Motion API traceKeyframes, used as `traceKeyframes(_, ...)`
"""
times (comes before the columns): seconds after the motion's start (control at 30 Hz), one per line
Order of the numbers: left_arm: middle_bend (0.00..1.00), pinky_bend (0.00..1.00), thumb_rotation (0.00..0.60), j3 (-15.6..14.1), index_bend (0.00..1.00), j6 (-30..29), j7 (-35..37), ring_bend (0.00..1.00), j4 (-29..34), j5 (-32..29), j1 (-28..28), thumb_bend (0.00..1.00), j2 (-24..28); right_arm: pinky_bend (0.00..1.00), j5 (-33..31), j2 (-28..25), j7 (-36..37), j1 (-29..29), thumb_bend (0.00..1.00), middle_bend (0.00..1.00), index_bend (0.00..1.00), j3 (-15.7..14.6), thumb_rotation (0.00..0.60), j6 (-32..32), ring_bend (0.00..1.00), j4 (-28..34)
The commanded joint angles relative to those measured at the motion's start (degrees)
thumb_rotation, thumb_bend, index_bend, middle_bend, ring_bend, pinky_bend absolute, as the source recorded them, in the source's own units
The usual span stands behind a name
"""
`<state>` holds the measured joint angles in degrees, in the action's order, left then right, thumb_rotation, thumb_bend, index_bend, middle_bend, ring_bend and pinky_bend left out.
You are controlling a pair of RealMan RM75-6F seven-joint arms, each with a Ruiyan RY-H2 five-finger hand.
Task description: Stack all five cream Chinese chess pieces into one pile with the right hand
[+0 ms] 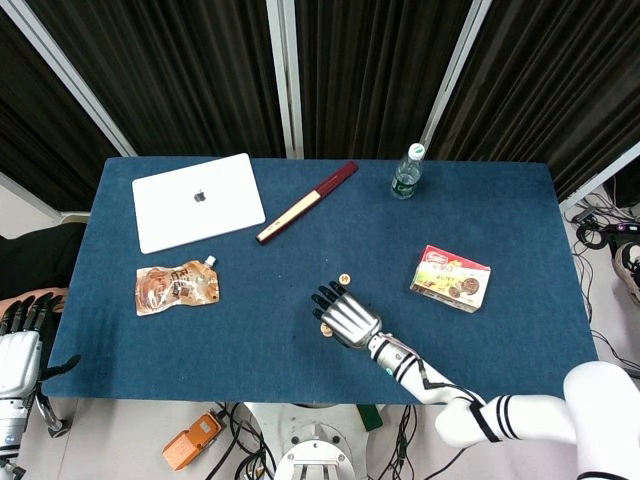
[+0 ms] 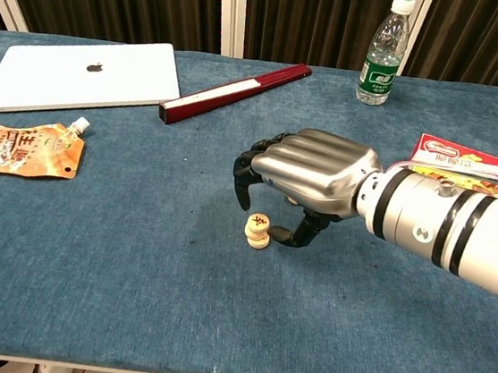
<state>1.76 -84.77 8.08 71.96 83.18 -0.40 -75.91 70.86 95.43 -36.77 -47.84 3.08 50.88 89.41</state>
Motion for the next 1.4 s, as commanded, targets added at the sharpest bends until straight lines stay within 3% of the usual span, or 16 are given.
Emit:
traceKeyframes(0.03,0.09,0.0,0.6,0.0,0.11,0.0,0.0,0.05,0.0,0.0,0.0,0.0,0.0,0.19,0.6,-0.6,0.8,0.4,0.44,0.24,0.37,-0.1,0.6,0.6,0.18,0.4)
traceKeyframes(0.23,0.09,0.0,0.6,0.1,0.12,0.1,-0.2,0.05,0.2,0.1,-0.2,0.0,0.1,0.19,-1.1,-2.7,2.2,1.0,0.42,0.24,0.39,1.9,0.6,2.1,0.18,0.3)
traceKeyframes(0.5,0.09,0.0,0.6,0.1,0.12,0.1,-1.0,0.05,1.1,0.3,-0.4,0.0,0.3,0.19,-7.0,-0.4,1.1,-1.0,0.42,0.24,0.45,3.8,0.6,-1.0,0.18,-6.3)
traceKeyframes(0.7,0.09,0.0,0.6,0.0,0.12,0.0,-1.2,0.05,1.3,0.0,0.0,0.0,0.6,0.19,-9.1,2.1,0.0,-2.2,0.42,0.24,0.47,3.8,0.6,-2.4,0.18,-9.9)
traceKeyframes(1.17,0.09,0.0,0.6,0.0,0.12,0.0,-0.7,0.05,0.8,-0.1,0.1,0.0,0.4,0.2,-9.7,2.6,0.0,-2.4,0.44,0.24,0.49,3.2,0.6,-2.0,0.18,-11.5)
traceKeyframes(1.4,0.09,0.0,0.6,0.0,0.12,0.0,-0.7,0.05,0.7,0.0,0.1,0.0,0.4,0.2,-9.3,2.8,1.0,-2.3,0.52,0.24,0.55,2.9,0.6,-1.9,0.19,-11.8)
